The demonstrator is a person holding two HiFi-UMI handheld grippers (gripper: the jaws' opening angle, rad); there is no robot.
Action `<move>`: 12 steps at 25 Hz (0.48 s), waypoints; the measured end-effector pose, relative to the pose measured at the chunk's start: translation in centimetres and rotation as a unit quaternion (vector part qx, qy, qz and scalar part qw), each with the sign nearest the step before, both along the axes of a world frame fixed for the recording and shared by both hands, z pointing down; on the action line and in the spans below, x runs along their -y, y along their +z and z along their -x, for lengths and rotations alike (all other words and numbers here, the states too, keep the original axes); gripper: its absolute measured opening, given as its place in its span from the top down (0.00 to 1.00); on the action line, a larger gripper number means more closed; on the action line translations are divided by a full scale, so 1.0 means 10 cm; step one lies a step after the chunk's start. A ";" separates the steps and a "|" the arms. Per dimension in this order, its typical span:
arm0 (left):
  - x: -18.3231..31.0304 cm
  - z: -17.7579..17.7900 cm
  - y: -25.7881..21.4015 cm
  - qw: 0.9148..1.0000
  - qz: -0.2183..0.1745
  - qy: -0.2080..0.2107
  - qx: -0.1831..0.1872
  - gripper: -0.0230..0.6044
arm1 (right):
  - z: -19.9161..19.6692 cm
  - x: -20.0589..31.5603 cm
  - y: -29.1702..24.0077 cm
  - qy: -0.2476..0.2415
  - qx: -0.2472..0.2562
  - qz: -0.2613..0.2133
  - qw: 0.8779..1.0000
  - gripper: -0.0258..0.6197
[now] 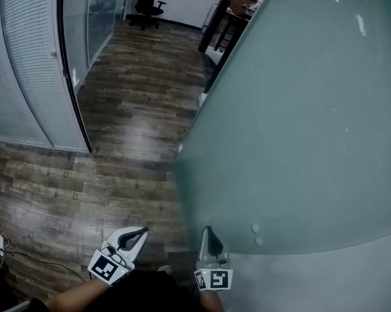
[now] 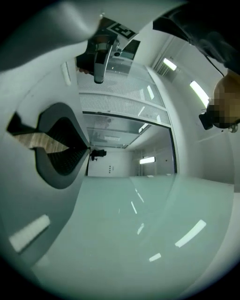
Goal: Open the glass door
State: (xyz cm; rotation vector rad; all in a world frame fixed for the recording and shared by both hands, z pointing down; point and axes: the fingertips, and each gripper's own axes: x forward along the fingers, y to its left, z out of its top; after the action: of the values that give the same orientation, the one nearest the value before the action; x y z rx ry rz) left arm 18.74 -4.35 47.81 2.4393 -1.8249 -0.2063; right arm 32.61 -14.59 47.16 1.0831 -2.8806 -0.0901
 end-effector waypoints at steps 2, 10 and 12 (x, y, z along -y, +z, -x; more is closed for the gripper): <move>-0.07 0.20 0.00 1.000 0.002 -0.027 0.001 0.96 | 0.36 -0.06 -0.08 -0.038 0.009 -0.004 0.999 0.96; -0.36 1.09 -0.14 0.993 -0.006 -0.118 0.010 0.96 | 1.64 -0.30 -0.29 -0.155 0.044 0.000 0.987 0.96; -0.41 1.29 -0.22 0.990 -0.021 -0.136 0.009 0.96 | 1.87 -0.37 -0.32 -0.175 0.040 -0.001 0.984 0.96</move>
State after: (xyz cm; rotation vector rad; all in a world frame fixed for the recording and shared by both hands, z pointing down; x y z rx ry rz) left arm 5.88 -0.29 45.65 2.2150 -2.1776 -0.2438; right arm 13.90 -10.91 43.93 0.5802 -3.1124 -0.0680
